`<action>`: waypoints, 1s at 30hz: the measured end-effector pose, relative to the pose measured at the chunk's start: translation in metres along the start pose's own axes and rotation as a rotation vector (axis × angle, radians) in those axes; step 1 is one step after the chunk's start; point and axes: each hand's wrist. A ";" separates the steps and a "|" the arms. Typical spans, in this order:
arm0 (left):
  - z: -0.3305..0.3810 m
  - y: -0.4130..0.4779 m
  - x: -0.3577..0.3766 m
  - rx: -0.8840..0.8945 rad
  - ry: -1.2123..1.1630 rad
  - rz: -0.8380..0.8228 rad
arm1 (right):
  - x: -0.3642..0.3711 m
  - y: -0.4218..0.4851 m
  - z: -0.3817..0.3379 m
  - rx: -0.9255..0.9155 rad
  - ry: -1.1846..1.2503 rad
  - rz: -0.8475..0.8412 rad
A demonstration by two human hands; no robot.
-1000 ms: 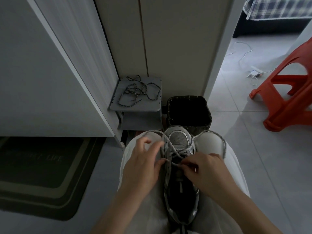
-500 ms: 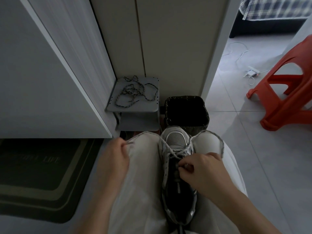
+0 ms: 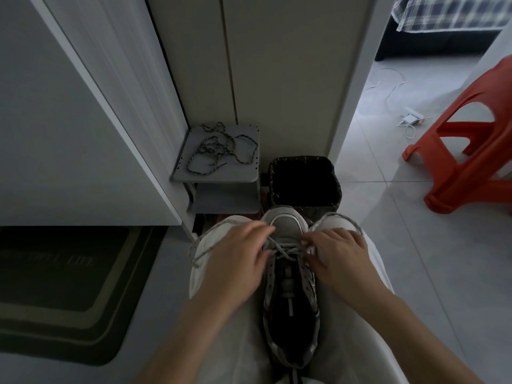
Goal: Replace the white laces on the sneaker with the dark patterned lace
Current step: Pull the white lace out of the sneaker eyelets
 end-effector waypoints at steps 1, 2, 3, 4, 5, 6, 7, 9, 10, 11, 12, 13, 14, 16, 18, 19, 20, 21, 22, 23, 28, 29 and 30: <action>0.004 0.003 0.003 0.036 0.019 -0.041 | 0.000 0.000 0.001 0.000 -0.028 0.011; 0.005 0.006 0.005 0.041 0.045 -0.058 | 0.000 0.000 0.001 0.001 -0.042 0.028; 0.004 0.008 0.005 0.034 0.094 -0.058 | 0.000 0.001 0.002 0.010 -0.045 0.036; 0.003 0.008 0.003 0.033 0.152 -0.046 | -0.001 0.000 0.004 0.011 -0.030 0.020; 0.002 0.007 -0.001 0.044 0.176 -0.024 | -0.004 0.000 0.005 -0.003 0.009 -0.005; 0.001 0.005 -0.006 0.058 0.147 -0.012 | -0.006 -0.002 0.005 -0.027 0.085 -0.042; 0.000 0.002 -0.011 0.056 0.049 -0.034 | -0.009 -0.004 0.004 -0.047 0.189 -0.092; -0.003 -0.007 -0.018 -0.011 -0.216 -0.181 | -0.014 -0.007 0.004 -0.040 0.377 -0.194; -0.005 -0.011 -0.021 -0.055 -0.276 -0.284 | -0.015 -0.007 0.004 -0.011 0.402 -0.233; -0.007 -0.015 -0.022 -0.088 -0.262 -0.383 | -0.014 -0.007 0.005 0.018 0.362 -0.256; -0.009 -0.018 -0.021 -0.116 -0.214 -0.448 | -0.011 -0.006 0.006 0.042 0.290 -0.255; -0.010 -0.019 -0.019 -0.141 -0.163 -0.471 | -0.009 -0.003 0.007 0.065 0.222 -0.226; -0.009 -0.019 -0.017 -0.174 -0.131 -0.450 | -0.006 -0.001 0.008 0.090 0.191 -0.183; -0.004 -0.015 -0.011 -0.236 -0.124 -0.338 | -0.001 0.003 0.005 0.129 0.240 -0.133; 0.006 -0.011 -0.007 -0.268 -0.160 -0.253 | 0.003 0.006 0.000 0.112 0.285 -0.116; 0.011 -0.008 -0.005 -0.268 -0.182 -0.226 | 0.004 0.007 -0.003 0.081 0.275 -0.103; 0.015 -0.007 -0.004 -0.250 -0.201 -0.199 | 0.004 0.007 -0.005 0.049 0.250 -0.091; 0.018 -0.005 -0.003 -0.221 -0.215 -0.170 | 0.002 0.007 -0.007 0.024 0.216 -0.083; 0.020 -0.004 -0.002 -0.190 -0.227 -0.149 | -0.001 0.008 -0.010 0.007 0.176 -0.082; 0.021 -0.002 -0.002 -0.166 -0.233 -0.144 | -0.004 0.010 -0.012 -0.009 0.134 -0.087; 0.019 0.000 0.004 -0.130 -0.242 -0.128 | -0.017 0.022 -0.019 -0.037 0.081 -0.174; 0.018 0.000 0.004 -0.128 -0.265 -0.127 | -0.019 0.023 -0.020 -0.039 0.080 -0.175; 0.016 0.000 0.004 -0.128 -0.294 -0.136 | -0.020 0.024 -0.020 -0.041 0.087 -0.168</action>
Point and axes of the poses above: each hand's wrist, its own y-axis towards the middle knuckle, its own x-axis out of the palm, z = x × y, and after that the axes turned 9 degrees about y, right-handed
